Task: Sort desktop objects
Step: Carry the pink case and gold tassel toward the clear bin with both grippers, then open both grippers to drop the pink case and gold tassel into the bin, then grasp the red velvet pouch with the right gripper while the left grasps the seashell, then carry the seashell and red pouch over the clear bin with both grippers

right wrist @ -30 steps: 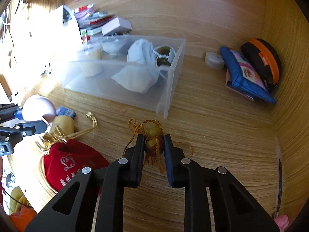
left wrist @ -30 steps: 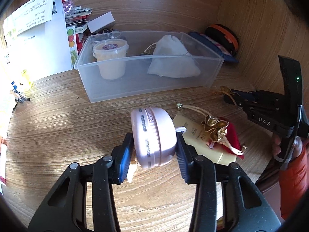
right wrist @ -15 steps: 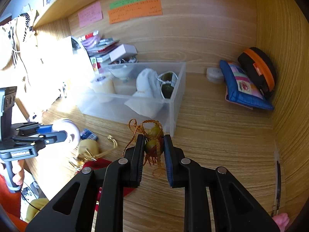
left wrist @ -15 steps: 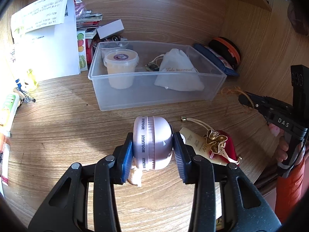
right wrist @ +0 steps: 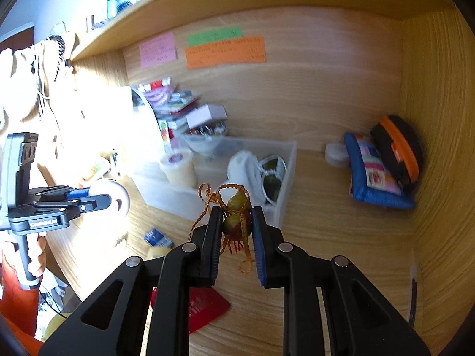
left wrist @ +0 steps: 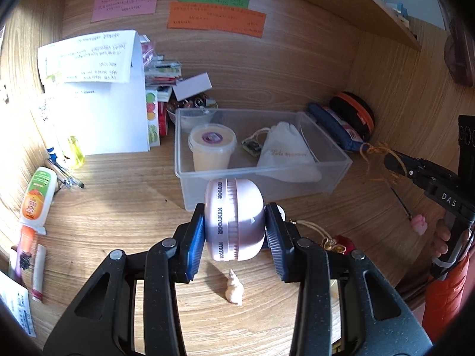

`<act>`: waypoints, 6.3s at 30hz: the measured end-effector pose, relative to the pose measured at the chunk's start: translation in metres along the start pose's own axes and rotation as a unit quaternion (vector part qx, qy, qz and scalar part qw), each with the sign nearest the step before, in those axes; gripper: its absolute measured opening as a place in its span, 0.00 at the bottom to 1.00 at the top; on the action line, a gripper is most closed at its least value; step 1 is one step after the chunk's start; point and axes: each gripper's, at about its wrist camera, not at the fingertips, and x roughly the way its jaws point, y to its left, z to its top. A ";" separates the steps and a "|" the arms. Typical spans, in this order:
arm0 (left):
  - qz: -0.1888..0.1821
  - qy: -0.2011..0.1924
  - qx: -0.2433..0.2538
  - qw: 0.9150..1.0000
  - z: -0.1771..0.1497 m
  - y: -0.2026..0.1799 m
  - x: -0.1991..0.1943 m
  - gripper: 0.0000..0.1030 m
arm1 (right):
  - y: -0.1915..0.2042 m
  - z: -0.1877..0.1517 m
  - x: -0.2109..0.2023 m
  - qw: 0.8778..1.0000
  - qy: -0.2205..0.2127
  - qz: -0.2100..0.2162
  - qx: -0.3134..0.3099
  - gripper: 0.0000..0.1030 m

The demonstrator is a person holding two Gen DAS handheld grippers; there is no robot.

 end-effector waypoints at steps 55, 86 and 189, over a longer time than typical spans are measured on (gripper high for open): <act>0.006 0.046 0.021 0.999 0.056 0.024 0.116 0.38 | 0.034 0.031 0.163 0.991 0.096 0.084 -0.028 0.17; 0.111 -0.056 0.061 0.990 0.031 0.000 0.008 0.95 | 0.042 0.044 0.069 0.997 0.016 0.071 -0.006 0.56; 0.022 -0.050 0.001 0.998 0.042 0.020 0.011 0.16 | 0.008 0.031 0.017 0.986 -0.040 0.132 0.097 0.14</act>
